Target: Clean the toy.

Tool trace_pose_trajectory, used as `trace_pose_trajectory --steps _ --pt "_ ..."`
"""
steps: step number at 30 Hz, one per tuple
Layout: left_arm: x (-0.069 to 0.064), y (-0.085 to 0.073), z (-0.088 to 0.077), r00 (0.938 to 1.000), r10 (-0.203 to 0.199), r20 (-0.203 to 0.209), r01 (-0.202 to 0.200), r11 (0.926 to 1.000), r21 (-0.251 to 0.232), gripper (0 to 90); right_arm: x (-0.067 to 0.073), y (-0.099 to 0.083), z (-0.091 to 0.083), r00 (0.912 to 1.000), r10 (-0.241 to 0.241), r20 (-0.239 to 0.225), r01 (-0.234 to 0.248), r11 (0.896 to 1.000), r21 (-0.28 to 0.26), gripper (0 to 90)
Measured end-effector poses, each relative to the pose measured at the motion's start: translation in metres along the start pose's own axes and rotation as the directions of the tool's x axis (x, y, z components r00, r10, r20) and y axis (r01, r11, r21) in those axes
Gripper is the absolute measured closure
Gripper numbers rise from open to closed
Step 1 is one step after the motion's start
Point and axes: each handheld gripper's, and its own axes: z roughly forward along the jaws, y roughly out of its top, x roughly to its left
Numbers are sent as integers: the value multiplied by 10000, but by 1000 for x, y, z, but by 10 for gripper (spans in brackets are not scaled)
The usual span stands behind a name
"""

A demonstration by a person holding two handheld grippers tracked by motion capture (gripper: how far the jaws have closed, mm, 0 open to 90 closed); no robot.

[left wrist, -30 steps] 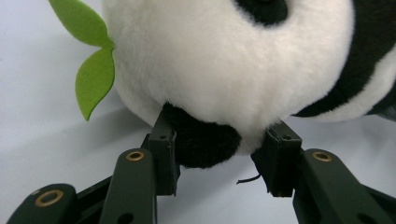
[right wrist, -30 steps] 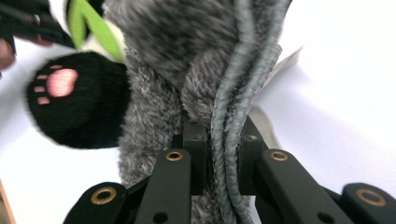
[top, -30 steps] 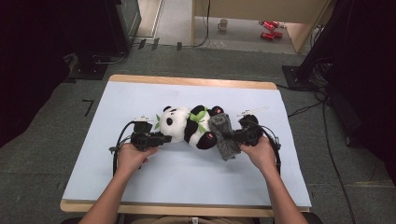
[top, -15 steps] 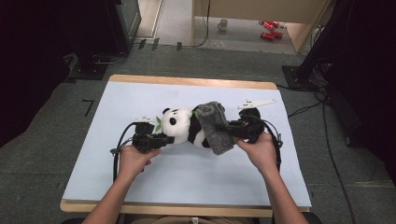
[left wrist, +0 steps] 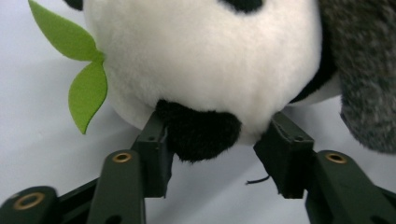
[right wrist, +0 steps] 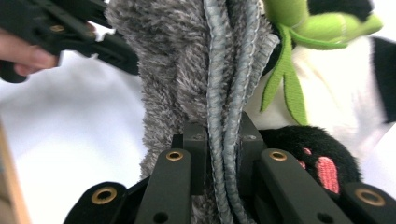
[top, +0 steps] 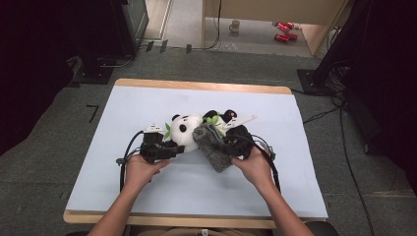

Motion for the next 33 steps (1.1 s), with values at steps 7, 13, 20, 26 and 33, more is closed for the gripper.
trace_pose_trajectory --steps 7,13,20,26,33 --pt "6 0 -13 9961 884 0 -879 9907 -1034 368 -14 0 -5 9994 302 191 -294 9987 -412 804" --pt "20 4 -16 9877 1559 86 -1527 9759 -1559 316 -28 1 -9 9978 662 30 -659 9960 -608 803" --pt "22 16 -9 9566 2910 154 -2818 9373 -2050 280 -45 3 -13 9946 1035 -23 -1033 9906 -900 802" --pt "25 28 1 9462 3230 213 -3115 9264 -2118 277 -51 7 -12 9938 1108 -98 -1112 9888 -994 801" --pt "29 35 18 9423 3322 405 -3174 9256 -2063 236 -53 14 -9 9937 1120 -78 -1122 9884 -1028 799"
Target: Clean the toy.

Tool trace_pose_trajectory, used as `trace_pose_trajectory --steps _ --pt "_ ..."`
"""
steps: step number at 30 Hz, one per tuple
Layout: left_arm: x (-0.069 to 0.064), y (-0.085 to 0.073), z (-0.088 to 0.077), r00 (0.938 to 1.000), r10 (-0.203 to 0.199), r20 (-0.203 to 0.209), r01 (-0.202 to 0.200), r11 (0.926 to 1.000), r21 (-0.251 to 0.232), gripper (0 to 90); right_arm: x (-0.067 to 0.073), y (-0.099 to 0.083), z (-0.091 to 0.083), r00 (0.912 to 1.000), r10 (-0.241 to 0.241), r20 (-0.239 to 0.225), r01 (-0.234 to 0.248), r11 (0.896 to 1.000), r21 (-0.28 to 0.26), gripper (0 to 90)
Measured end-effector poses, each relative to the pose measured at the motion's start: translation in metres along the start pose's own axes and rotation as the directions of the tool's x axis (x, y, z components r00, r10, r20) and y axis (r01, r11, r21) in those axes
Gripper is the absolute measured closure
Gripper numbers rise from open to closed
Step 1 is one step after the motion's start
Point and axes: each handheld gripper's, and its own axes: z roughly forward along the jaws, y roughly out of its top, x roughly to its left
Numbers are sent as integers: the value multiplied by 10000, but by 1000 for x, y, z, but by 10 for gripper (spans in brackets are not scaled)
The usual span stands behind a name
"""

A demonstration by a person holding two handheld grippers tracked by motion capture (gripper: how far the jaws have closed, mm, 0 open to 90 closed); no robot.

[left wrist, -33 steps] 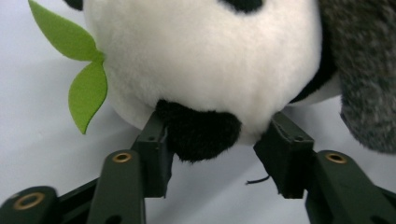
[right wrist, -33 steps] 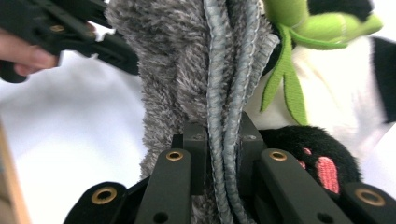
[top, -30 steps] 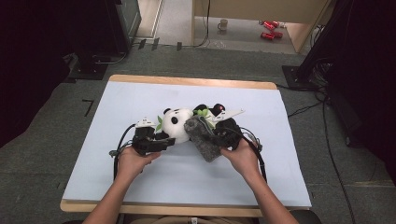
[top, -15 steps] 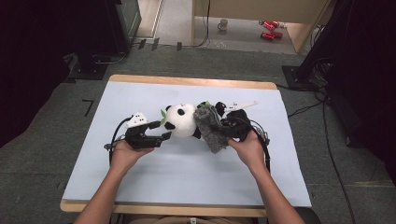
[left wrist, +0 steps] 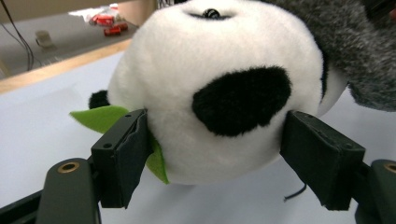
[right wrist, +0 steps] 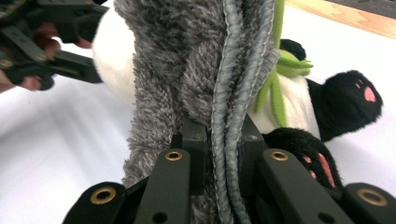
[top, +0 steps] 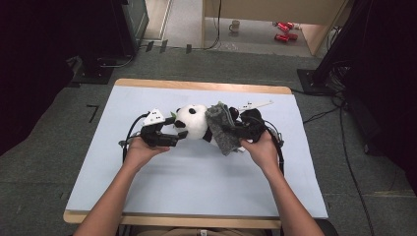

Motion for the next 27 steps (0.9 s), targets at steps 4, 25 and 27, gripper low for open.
trace_pose_trajectory --steps 4,25,27 --pt "2 -4 4 9999 -110 -126 110 9999 -54 299 3 2 2 9999 -58 127 58 10000 -24 799" --pt "-51 -4 -16 9635 -2585 -688 2630 9625 667 676 49 23 -7 9946 48 -1032 -157 9944 -1047 802" --pt "-59 -7 -21 9528 -2961 -665 3003 9515 668 681 59 24 -1 9922 -130 -1242 12 9955 -946 802"
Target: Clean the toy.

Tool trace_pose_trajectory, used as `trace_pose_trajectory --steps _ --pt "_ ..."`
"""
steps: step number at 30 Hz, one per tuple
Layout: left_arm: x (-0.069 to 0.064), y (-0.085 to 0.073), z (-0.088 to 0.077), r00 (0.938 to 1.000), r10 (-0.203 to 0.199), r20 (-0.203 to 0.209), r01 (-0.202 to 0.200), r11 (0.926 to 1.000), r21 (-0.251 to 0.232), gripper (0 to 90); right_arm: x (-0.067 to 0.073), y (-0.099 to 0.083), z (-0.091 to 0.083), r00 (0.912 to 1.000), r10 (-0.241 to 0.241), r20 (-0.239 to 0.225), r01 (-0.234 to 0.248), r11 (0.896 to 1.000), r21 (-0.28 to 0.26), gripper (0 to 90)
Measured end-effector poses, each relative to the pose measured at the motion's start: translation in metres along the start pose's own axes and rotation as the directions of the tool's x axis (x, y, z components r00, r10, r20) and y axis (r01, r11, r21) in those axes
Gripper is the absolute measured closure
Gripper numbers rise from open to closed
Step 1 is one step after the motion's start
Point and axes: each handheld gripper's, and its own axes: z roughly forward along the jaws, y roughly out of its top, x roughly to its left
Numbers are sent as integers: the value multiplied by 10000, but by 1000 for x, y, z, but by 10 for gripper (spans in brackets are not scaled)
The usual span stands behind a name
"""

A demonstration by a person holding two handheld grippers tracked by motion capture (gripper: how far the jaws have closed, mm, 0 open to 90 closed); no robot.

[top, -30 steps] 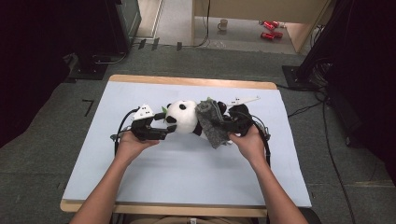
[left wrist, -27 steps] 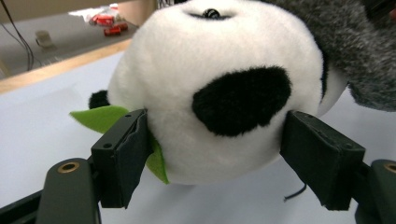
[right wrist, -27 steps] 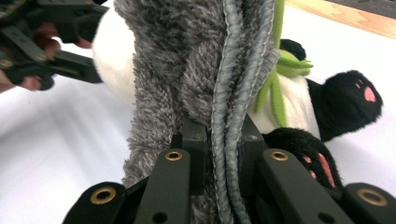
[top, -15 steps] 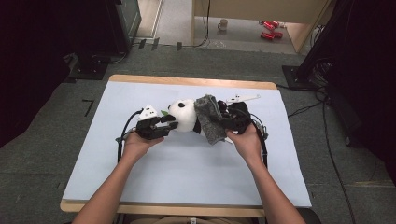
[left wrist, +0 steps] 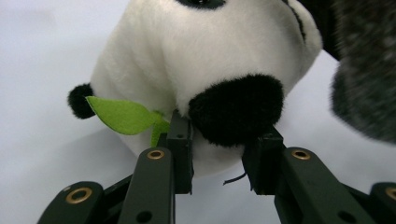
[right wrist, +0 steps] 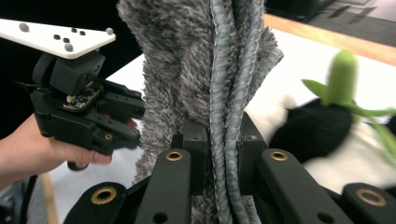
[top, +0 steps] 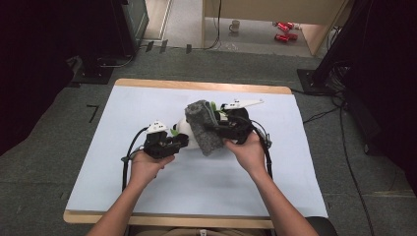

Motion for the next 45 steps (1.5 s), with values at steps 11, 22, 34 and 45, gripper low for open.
trace_pose_trajectory --steps 11,22,34,45 --pt "13 -10 8 9991 -309 -286 317 9991 283 678 5 -21 48 9960 -862 233 837 9923 913 802" --pt "28 -7 9 9986 -529 -66 530 9984 178 677 -27 -25 32 9933 -364 1097 277 9964 801 808" --pt "39 -3 10 9970 -766 122 765 9970 95 676 -45 -20 2 9823 -33 1872 -21 9996 286 806" --pt "42 0 12 9974 -676 247 673 9976 130 671 -67 -27 -23 9722 547 2276 -515 9985 -198 806"
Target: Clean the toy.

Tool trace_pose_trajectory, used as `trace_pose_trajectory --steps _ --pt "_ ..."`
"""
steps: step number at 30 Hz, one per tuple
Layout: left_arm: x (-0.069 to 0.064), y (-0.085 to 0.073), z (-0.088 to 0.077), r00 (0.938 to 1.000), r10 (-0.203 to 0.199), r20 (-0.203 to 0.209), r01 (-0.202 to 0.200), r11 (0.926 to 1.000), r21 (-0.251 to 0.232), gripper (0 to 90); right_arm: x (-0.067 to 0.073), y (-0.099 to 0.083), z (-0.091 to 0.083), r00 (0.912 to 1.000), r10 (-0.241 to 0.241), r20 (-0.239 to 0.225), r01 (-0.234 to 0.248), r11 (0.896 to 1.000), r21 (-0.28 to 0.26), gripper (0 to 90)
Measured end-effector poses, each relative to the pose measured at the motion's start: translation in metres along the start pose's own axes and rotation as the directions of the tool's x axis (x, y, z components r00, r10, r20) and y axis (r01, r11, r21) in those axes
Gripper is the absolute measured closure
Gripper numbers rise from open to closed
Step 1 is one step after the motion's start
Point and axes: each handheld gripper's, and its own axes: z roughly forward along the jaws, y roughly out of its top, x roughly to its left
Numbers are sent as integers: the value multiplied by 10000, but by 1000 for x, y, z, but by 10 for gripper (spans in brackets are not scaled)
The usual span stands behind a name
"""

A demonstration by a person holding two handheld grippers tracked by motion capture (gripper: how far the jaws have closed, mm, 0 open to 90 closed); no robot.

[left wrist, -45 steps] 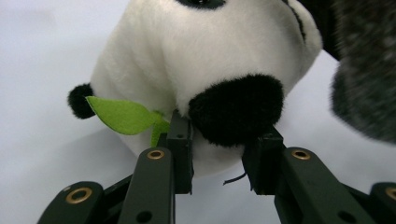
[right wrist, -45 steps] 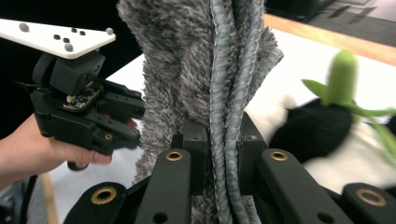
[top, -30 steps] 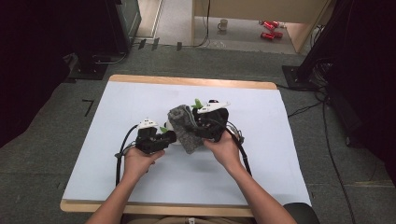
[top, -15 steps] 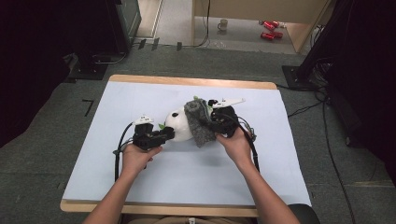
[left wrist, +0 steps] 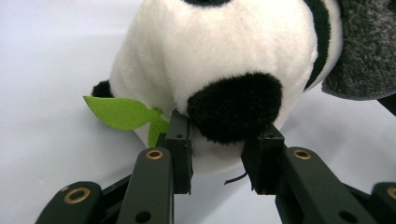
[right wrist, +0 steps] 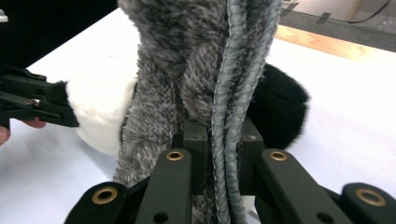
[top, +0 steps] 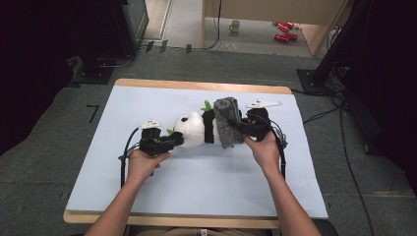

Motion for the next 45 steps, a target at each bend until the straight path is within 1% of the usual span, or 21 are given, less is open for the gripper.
trace_pose_trajectory --steps 3,5,10,13,15,16,18,22,24,26,28,30,32,33,37,39,41,45 --pt "2 2 1 9999 -90 63 90 10000 38 671 -5 -2 -6 9995 69 313 -66 9999 -102 803" --pt "2 2 1 9999 -136 76 135 9999 70 671 -9 -4 -10 9986 208 481 -201 9997 -146 803" --pt "5 2 1 9995 -279 157 279 9996 24 667 -20 -10 -15 9957 512 767 -500 9986 -176 804" --pt "6 2 1 9993 -337 168 337 9994 14 664 -27 -12 -19 9927 993 678 -977 9949 -269 805" --pt "6 2 1 9993 -327 195 327 9995 -16 661 -28 -11 -24 9915 1265 289 -1252 9913 -416 805" --pt "7 1 1 9991 -342 236 343 9994 -32 659 -27 -9 -27 9915 1295 84 -1289 9903 -521 805" --pt "7 1 2 9986 -426 326 429 9991 -70 652 -20 -3 -31 9927 1174 -291 -1192 9905 -690 805" --pt "7 0 2 9989 -374 274 377 9992 -121 649 2 8 -34 9947 621 -821 -691 9940 -852 804" --pt "6 0 2 9991 -363 235 366 9992 -133 647 14 11 -30 9936 387 -1061 -468 9961 -747 804" --pt "4 -1 1 9990 -397 224 400 9991 -125 645 21 12 -26 9933 189 -1138 -267 9974 -675 805" --pt "4 -2 2 9983 -493 317 498 9986 -178 641 28 13 -20 9922 52 -1243 -122 9984 -555 804" --pt "3 -4 2 9987 -447 253 453 9987 -237 639 32 13 -13 9906 6 -1366 -60 9992 -390 804" --pt "1 -5 1 9991 -371 199 376 9990 -260 638 36 13 -4 9840 125 -1779 -173 9995 -255 804" --pt "1 -6 2 9991 -376 187 382 9988 -322 638 38 13 -1 9815 144 -1910 -184 9996 -192 804" --pt "-3 -8 1 9996 -267 35 268 9992 -303 635 51 14 13 9767 -180 -2138 192 9998 34 804" --pt "-5 -9 1 9996 -275 -35 274 9991 -328 634 59 15 19 9739 -339 -2242 381 9992 145 804" --pt "-7 -11 2 9995 -299 -88 295 9987 -415 634 65 15 26 9712 -520 -2325 591 9980 237 804" --pt "-11 -12 1 9994 -272 -214 264 9989 -392 632 79 14 39 9644 -756 -2533 908 9947 487 803"
